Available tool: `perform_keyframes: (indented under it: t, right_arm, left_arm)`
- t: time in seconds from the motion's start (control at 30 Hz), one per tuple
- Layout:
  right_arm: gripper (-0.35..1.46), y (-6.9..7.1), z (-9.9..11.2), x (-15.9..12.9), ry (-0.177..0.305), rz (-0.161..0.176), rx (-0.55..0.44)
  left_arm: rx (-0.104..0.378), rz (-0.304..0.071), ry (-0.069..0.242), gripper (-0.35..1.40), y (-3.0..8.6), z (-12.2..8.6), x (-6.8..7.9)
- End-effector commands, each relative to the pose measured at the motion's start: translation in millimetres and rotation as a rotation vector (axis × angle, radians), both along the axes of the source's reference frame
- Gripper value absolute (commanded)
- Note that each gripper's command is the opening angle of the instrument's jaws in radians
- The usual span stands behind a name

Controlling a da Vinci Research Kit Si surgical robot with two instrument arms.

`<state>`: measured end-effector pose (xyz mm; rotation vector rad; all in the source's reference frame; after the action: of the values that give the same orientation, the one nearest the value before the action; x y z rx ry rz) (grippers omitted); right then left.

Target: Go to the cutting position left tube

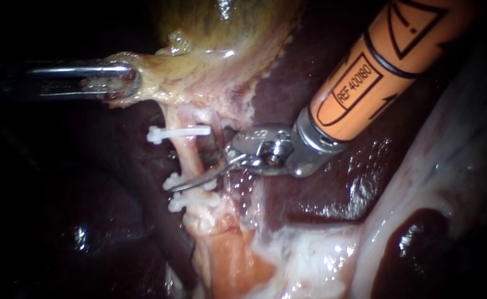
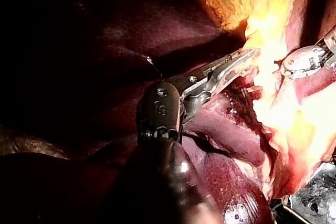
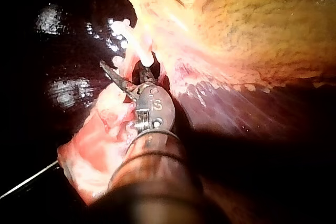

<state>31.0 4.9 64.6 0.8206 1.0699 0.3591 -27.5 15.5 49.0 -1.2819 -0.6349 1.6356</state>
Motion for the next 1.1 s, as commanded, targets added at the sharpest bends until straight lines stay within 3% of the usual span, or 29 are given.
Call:
perform_keyframes:
  t: [0.03,0.17,0.6,0.67,0.77,0.9,1.1]
  right_arm:
    - [1.41,0.0,0.0,0.3,0.011,0.009,0.002]
    - [1.45,0.2,0.0,1.4,0.048,0.036,0.013]
    - [1.45,0.3,-2.3,2.7,0.103,0.072,0.034]
    - [1.45,0.2,-2.9,2.6,0.117,0.064,0.042]
    - [1.45,-0.2,-4.3,2.3,0.163,0.018,0.068]
    - [1.45,-0.5,-6.4,2.1,0.211,-0.012,0.101]
    - [1.43,-1.2,-8.7,2.4,0.247,-0.030,0.137]
  left_arm:
    - [0.000,-0.001,0.001,-0.35,0.0,0.0,0.0]
    - [0.000,-0.001,0.001,-0.35,0.0,0.0,-0.1]
    - [0.000,-0.001,0.001,-0.35,0.1,0.1,-0.2]
    - [0.000,-0.001,0.001,-0.35,0.1,0.1,-0.2]
    - [0.000,-0.001,0.001,-0.35,0.0,0.1,-0.1]
    - [0.000,0.000,0.000,-0.35,0.0,0.0,0.0]
    - [0.000,0.000,0.000,-0.35,0.0,0.0,0.0]
